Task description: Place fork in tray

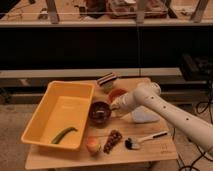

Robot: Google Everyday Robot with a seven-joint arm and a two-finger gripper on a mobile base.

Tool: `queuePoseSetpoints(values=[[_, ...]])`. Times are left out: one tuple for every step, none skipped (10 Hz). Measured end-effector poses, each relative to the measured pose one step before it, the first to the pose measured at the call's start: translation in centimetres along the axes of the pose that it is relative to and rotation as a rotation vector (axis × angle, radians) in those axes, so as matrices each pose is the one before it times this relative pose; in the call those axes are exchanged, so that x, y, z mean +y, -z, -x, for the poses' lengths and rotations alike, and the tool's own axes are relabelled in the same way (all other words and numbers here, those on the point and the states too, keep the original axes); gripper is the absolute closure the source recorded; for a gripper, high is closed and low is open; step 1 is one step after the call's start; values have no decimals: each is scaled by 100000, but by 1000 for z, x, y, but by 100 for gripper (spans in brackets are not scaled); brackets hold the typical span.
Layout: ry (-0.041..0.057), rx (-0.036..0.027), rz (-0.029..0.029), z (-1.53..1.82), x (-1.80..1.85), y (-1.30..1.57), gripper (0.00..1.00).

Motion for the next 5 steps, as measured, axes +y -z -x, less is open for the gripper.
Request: queuePoseSetpoints(values=[[151, 1427, 320, -156, -33, -80, 56], [-332, 2398, 557, -192, -27, -129, 58], [-387, 2013, 555, -117, -38, -77, 65], [-480, 1486, 350, -56, -24, -68, 73], [-579, 1587, 240, -39, -48, -29, 79]])
